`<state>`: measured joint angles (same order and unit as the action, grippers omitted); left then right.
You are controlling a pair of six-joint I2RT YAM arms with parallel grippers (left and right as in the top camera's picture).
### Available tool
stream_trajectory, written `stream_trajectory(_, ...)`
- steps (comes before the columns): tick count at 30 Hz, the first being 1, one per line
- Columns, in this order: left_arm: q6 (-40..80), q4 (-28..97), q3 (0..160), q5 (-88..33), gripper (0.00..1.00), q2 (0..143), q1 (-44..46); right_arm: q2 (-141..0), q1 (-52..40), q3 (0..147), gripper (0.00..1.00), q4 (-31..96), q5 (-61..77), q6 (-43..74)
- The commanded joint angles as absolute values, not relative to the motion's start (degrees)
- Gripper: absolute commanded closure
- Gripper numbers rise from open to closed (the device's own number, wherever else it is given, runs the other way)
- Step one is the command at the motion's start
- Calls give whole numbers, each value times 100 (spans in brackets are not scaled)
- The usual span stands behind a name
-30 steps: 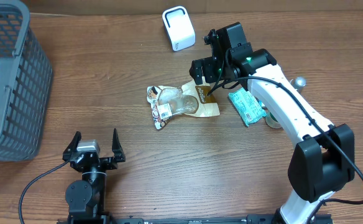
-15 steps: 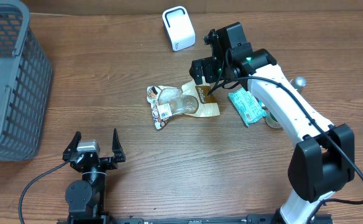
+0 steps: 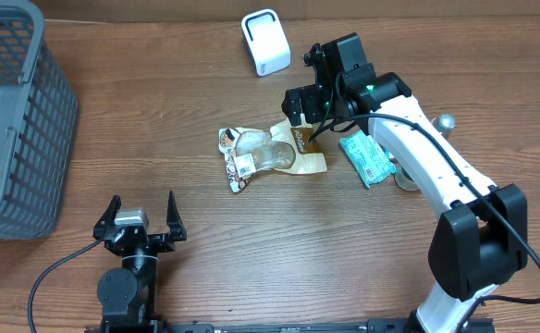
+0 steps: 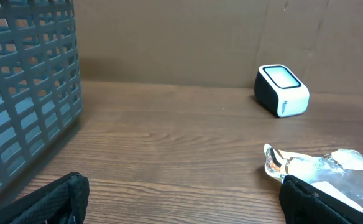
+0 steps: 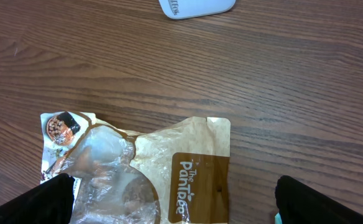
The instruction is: Scan the item barcode
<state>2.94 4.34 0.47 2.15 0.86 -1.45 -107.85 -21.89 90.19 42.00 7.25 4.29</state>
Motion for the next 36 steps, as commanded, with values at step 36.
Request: stream_trajectory(36, 213, 429, 27, 148, 0, 23, -93, -9979, -2320, 9000, 0, 4167, 709, 451)
